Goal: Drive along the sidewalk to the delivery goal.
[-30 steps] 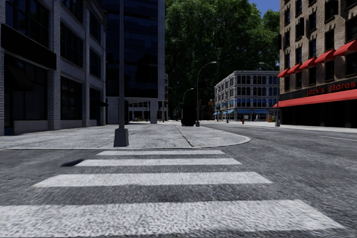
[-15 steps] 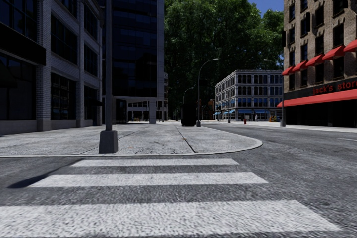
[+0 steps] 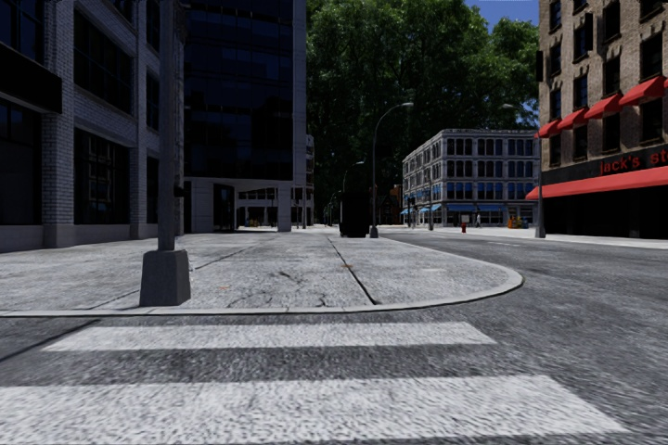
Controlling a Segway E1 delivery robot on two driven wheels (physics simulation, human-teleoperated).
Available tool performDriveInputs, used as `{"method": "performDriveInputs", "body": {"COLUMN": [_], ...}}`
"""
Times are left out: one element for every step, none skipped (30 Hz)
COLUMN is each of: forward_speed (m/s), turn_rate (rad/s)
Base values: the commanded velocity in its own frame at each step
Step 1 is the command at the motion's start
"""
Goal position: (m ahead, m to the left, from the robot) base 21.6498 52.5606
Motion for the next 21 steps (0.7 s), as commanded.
{"method": "performDriveInputs", "body": {"forward_speed": [2.0,2.0,2.0,2.0,2.0,2.0,2.0,2.0,2.0,2.0,2.0,2.0,2.0,2.0,2.0,2.0,2.0,2.0,2.0,2.0,2.0], "turn_rate": [0.0,0.0,0.0,0.0,0.0,0.0,0.0,0.0,0.0,0.0,0.0,0.0,0.0,0.0,0.0,0.0,0.0,0.0,0.0,0.0,0.0]}}
